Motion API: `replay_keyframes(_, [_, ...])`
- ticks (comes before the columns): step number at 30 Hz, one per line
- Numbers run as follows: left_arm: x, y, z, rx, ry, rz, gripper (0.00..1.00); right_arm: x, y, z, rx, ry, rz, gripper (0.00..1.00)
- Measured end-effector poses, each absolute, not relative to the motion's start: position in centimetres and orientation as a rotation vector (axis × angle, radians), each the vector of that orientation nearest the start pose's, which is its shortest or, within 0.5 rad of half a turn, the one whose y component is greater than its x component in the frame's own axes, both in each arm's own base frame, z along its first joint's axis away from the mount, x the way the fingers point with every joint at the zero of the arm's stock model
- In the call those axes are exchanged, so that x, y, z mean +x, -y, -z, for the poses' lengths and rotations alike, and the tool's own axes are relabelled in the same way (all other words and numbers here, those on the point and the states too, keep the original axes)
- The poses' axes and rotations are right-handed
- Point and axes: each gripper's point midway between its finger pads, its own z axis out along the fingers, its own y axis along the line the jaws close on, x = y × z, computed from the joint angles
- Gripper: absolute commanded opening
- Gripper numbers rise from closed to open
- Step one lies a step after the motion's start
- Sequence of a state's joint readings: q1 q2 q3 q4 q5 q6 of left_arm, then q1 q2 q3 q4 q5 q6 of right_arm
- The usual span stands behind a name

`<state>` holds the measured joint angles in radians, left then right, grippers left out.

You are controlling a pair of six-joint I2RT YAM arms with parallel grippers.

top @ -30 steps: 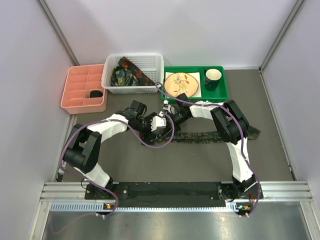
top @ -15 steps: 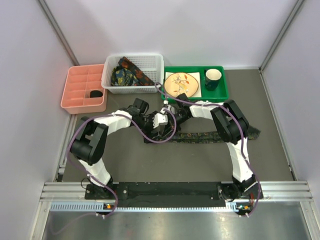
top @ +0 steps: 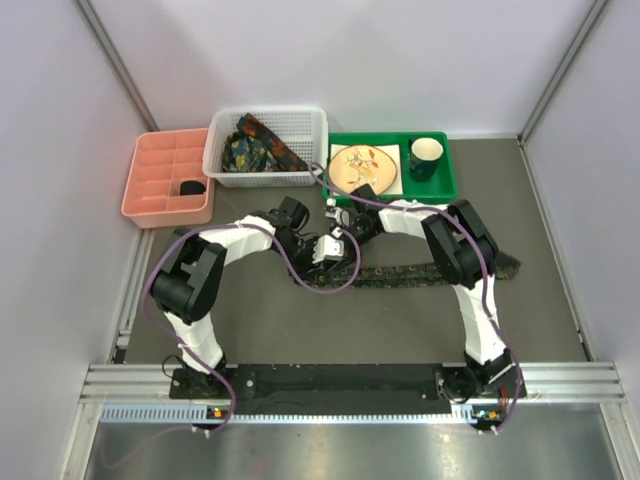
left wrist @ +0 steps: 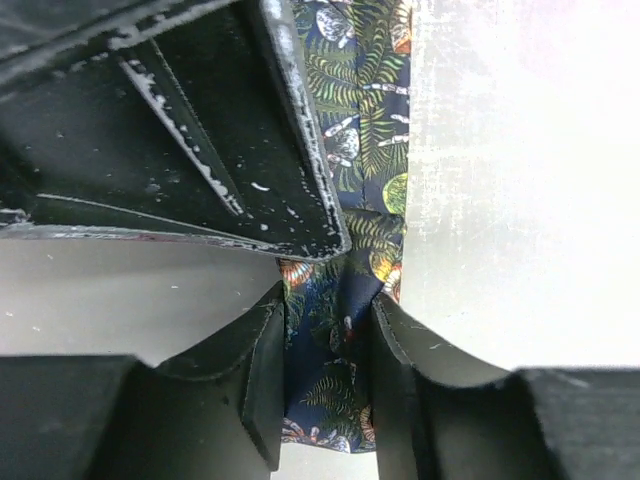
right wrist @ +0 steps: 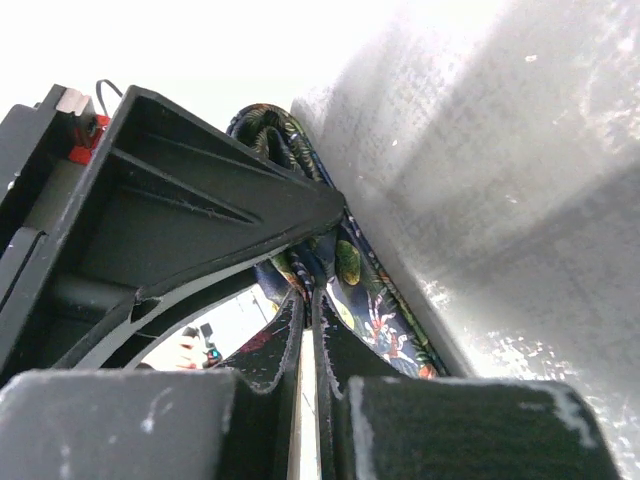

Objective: Roll the ties
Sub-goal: Roll the tie at the center of the board.

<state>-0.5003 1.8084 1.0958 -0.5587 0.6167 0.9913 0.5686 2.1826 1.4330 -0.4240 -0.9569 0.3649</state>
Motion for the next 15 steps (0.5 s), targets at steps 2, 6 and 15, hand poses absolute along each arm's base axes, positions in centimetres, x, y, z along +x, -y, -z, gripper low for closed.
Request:
replay_keyframes(2, [27.6, 23.4, -2.2, -2.478, 2.393, -0.934, 0.63, 27.2, -35.3, -4.0, -0.583, -2.778, -1.545, 0.00])
replay_keyframes(6, [26.9, 22.7, -2.5, -2.436, 2.411, -0.944, 0.82, 27.1, -35.0, -3.4, -0.588, -2.800, -1.508, 0.00])
replay_keyframes(15, [27.5, 20.4, -3.8, -2.374, 2.566, -0.917, 0.66, 27.0, -34.6, -2.9, -0.611, -2.808, -1.472, 0.00])
